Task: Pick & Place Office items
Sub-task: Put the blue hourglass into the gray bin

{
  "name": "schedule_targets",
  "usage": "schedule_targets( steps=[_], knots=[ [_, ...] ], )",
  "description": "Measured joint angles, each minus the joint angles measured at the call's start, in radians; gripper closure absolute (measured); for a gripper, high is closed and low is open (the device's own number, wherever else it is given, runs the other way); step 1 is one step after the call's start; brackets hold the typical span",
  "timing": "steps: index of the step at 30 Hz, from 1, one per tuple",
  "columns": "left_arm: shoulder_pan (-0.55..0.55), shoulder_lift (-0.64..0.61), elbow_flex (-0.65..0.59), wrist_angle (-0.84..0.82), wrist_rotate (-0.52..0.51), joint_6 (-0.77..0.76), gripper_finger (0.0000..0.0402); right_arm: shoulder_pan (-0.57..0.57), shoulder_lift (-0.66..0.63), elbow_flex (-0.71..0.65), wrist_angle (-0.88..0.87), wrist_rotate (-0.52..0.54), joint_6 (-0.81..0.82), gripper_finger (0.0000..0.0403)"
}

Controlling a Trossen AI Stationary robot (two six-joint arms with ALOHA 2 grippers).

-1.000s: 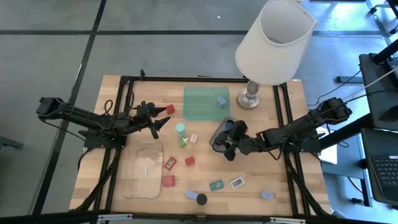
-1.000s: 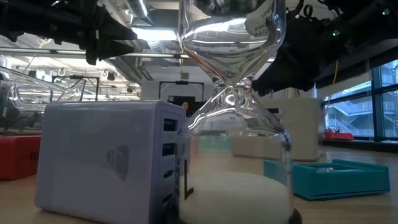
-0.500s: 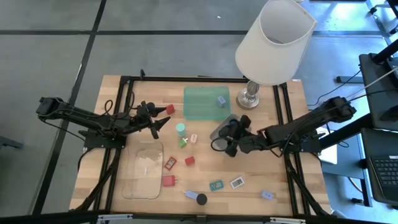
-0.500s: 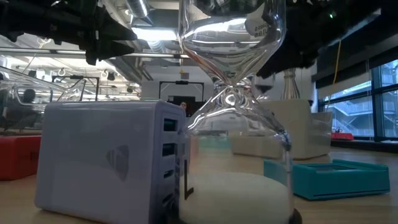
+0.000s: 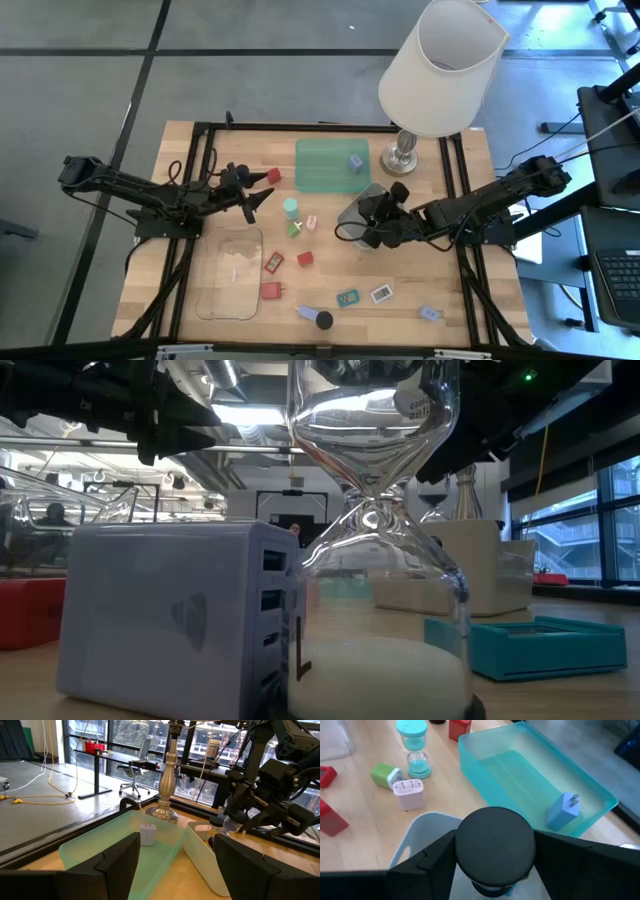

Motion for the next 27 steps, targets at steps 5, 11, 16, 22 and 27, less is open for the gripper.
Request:
schedule_targets(
  steps=[5, 11, 16, 22, 27],
  knots=[
    [0.000, 0.000, 0.000, 0.000, 0.000, 0.000, 0.0151, 0.012, 0.051, 0.000, 0.016, -0.003, 0.070, 0.0180],
    [0.000, 0.000, 0.000, 0.000, 0.000, 0.000, 0.0151, 0.016, 0.109, 0.000, 0.108, -0.029, 0.068, 0.0180],
    [0.000, 0.000, 0.000, 0.000, 0.000, 0.000, 0.0151, 0.016, 0.149, 0.000, 0.145, -0.029, 0.072, 0.0180],
    [0.000, 0.000, 0.000, 0.000, 0.000, 0.000, 0.0151, 0.016, 0.201, 0.000, 0.211, -0.052, 0.073, 0.0180],
    [0.000, 0.000, 0.000, 0.000, 0.000, 0.000, 0.0151, 0.006, 0.214, 0.000, 0.217, -0.056, 0.072, 0.0180]
  ],
)
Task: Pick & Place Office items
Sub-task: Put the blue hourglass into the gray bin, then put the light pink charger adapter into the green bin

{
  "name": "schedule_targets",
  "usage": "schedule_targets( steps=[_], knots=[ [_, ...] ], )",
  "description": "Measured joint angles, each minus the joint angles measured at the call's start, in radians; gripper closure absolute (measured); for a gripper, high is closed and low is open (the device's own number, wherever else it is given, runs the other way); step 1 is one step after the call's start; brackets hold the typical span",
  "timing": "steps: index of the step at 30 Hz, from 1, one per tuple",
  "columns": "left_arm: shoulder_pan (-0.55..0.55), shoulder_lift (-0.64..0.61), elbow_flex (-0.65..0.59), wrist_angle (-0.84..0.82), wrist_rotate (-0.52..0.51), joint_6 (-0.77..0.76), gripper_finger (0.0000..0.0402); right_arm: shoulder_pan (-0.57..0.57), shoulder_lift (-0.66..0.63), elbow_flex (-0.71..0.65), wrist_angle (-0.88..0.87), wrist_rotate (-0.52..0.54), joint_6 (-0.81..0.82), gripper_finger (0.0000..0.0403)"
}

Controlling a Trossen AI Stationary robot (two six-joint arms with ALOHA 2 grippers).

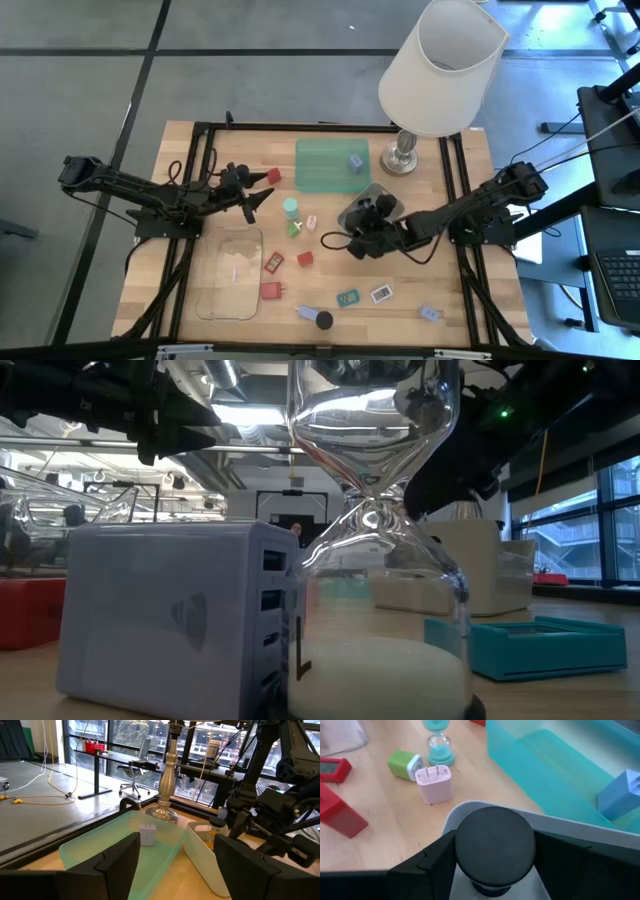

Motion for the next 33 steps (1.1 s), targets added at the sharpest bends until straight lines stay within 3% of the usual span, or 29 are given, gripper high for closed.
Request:
schedule_targets(
  steps=[6, 18, 33],
  knots=[
    [0.000, 0.000, 0.000, 0.000, 0.000, 0.000, 0.0151, -0.009, 0.000, 0.000, 0.017, -0.051, 0.000, 0.0166],
    [0.000, 0.000, 0.000, 0.000, 0.000, 0.000, 0.0151, -0.011, -0.006, 0.000, 0.020, 0.009, -0.031, 0.0101],
    [0.000, 0.000, 0.000, 0.000, 0.000, 0.000, 0.0151, -0.017, -0.223, 0.000, 0.037, 0.004, -0.139, 0.0092]
  ],
)
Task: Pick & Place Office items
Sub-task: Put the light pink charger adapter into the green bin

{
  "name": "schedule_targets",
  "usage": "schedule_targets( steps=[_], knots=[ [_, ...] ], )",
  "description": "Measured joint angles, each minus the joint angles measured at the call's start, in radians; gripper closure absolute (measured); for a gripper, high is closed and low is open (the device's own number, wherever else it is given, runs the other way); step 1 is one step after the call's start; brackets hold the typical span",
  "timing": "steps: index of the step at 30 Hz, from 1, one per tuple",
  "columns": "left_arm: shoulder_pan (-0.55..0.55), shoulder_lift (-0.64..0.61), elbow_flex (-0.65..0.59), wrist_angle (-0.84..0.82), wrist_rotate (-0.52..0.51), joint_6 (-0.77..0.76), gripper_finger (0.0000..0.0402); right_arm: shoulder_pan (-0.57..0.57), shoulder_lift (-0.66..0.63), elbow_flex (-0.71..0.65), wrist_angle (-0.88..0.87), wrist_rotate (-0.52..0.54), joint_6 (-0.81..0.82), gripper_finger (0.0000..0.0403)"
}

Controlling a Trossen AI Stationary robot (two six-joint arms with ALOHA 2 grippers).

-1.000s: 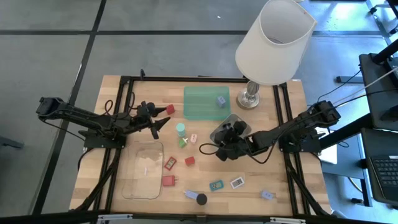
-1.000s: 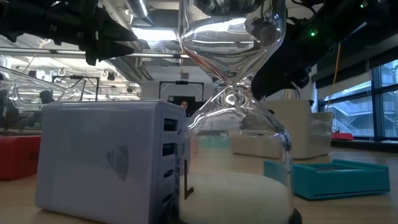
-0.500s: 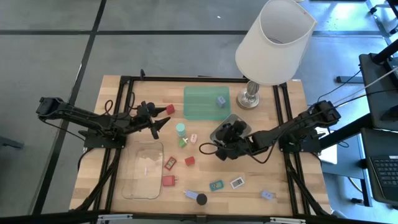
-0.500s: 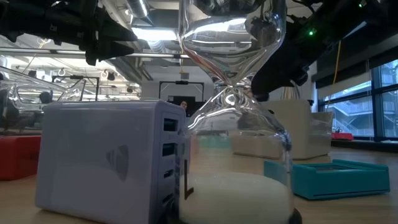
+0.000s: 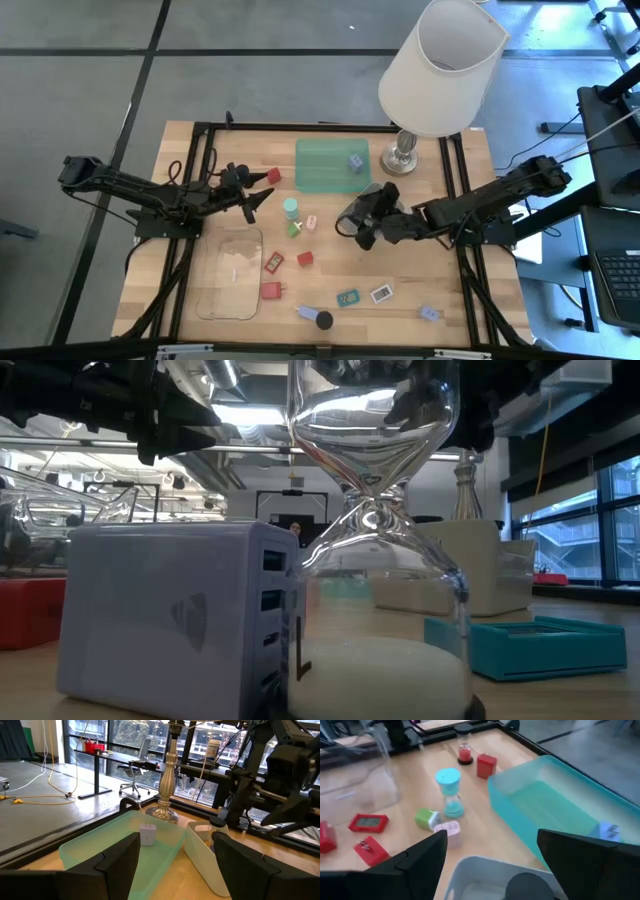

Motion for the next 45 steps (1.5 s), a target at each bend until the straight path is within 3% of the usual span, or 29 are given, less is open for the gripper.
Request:
schedule_targets(
  steps=[7, 14, 17, 25, 34, 45],
  knots=[
    [0.000, 0.000, 0.000, 0.000, 0.000, 0.000, 0.0151, 0.000, 0.070, -0.001, 0.123, -0.130, -0.079, 0.0092],
    [0.000, 0.000, 0.000, 0.009, 0.000, 0.001, 0.0151, -0.023, 0.185, -0.001, 0.400, -0.219, -0.331, 0.0092],
    [0.000, 0.000, 0.000, 0.009, 0.000, 0.009, 0.0151, -0.047, 0.205, 0.000, 0.441, -0.282, -0.407, 0.0092],
    [0.000, 0.000, 0.000, 0.008, 0.000, 0.008, 0.0151, -0.117, 0.208, 0.000, 0.440, -0.424, -0.382, 0.0073],
    [0.000, 0.000, 0.000, 0.008, 0.000, 0.001, 0.0151, -0.136, 0.209, 0.000, 0.458, -0.390, -0.410, 0.0049],
    [0.000, 0.000, 0.000, 0.008, 0.017, -0.042, 0.0151, -0.197, 0.257, 0.000, 0.613, -0.458, -0.359, 0.0048]
  ],
)
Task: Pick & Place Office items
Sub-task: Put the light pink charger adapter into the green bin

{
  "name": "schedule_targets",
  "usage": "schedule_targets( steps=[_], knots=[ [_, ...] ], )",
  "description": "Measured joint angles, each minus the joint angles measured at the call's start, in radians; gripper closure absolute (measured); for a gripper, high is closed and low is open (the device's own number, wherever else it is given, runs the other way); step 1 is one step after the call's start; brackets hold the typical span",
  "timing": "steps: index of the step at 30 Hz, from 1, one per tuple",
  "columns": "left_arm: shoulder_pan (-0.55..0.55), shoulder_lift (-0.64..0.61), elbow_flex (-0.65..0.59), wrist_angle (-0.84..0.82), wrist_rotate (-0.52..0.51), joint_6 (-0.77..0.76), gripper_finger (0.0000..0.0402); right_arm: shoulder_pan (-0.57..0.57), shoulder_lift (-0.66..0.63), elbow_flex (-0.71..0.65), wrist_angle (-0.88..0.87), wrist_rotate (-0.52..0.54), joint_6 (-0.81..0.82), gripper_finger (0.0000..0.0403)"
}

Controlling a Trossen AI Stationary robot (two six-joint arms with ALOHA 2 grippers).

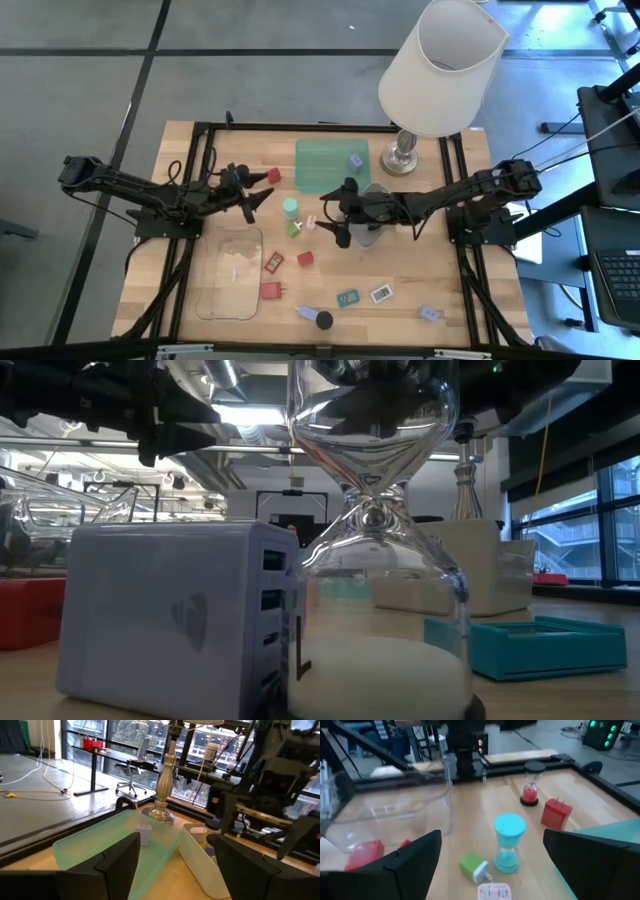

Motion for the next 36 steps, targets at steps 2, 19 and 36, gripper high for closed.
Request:
schedule_targets(
  steps=[2, 19, 36],
  knots=[
    [0.000, 0.000, 0.000, 0.000, 0.020, 0.012, 0.0151, -0.006, 0.018, 0.000, 0.005, -0.015, -0.001, 0.0048],
    [0.000, 0.000, 0.000, 0.000, 0.034, 0.051, 0.0151, -0.030, 0.079, 0.078, -0.116, -0.122, -0.362, 0.0048],
    [0.000, 0.001, 0.000, 0.000, 0.035, 0.086, 0.0151, -0.043, 0.316, 0.596, -0.829, -0.204, -0.779, 0.0048]
  ],
)
